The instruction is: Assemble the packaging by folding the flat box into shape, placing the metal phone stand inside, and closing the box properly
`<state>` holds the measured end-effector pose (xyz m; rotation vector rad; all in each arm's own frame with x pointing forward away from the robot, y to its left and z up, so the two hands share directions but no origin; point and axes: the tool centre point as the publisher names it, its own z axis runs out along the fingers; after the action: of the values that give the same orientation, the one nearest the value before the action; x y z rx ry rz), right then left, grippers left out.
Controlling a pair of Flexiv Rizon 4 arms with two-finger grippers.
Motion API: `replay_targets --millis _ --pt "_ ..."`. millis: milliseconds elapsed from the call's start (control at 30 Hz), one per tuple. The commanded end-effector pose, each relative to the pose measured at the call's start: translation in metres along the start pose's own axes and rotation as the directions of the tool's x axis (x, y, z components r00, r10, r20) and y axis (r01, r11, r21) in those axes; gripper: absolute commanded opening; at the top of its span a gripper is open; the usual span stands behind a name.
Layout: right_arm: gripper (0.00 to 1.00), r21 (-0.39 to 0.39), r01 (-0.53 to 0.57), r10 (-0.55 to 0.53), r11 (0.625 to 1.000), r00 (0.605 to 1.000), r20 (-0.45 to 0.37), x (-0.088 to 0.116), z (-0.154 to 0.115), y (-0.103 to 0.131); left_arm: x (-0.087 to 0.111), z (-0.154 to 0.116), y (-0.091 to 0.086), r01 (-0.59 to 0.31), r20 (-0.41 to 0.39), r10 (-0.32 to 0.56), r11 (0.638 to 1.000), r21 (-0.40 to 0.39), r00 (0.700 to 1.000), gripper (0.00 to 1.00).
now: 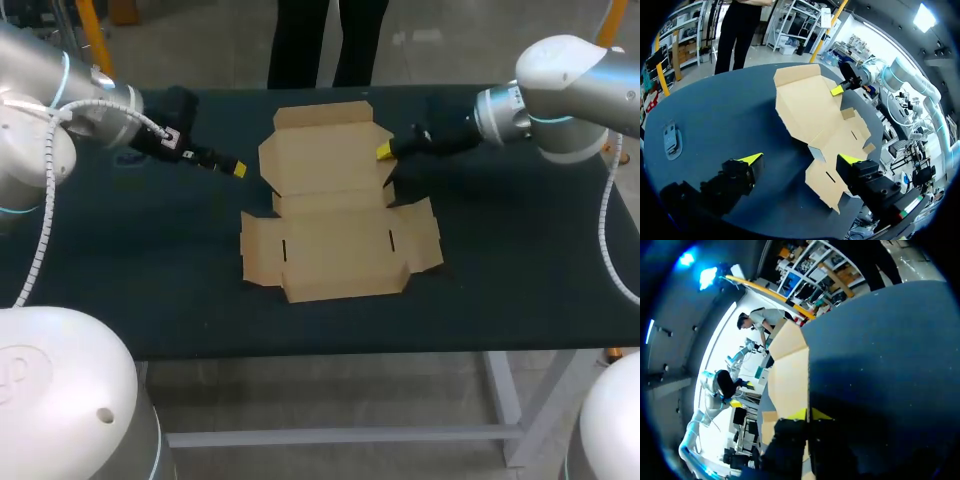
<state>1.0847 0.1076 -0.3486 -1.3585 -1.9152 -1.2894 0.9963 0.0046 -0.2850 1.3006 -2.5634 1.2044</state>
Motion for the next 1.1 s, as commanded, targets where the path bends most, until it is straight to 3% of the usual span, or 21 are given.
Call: replay_targets --millis 33,400,1100 --pt "0.0 -0.068 0.037 -0.037 0.997 0.999 -0.004 0.014 -0.011 -0.011 -0.01 0.007 0.002 -0.03 -0.046 0.034 0.997 0.071 0.998 1.0" --pt "0.0 -0.128 0.139 -0.143 0.982 0.989 -0.024 0.039 -0.015 0.0 -0.011 0.013 -0.021 -0.157 -0.066 0.175 0.963 0.22 0.982 1.0" --pt "0.0 -0.204 0.26 -0.289 0.944 0.948 -0.13 0.062 -0.018 0.016 -0.009 0.034 -0.066 -0.223 -0.097 0.274 0.907 0.358 0.957 1.0"
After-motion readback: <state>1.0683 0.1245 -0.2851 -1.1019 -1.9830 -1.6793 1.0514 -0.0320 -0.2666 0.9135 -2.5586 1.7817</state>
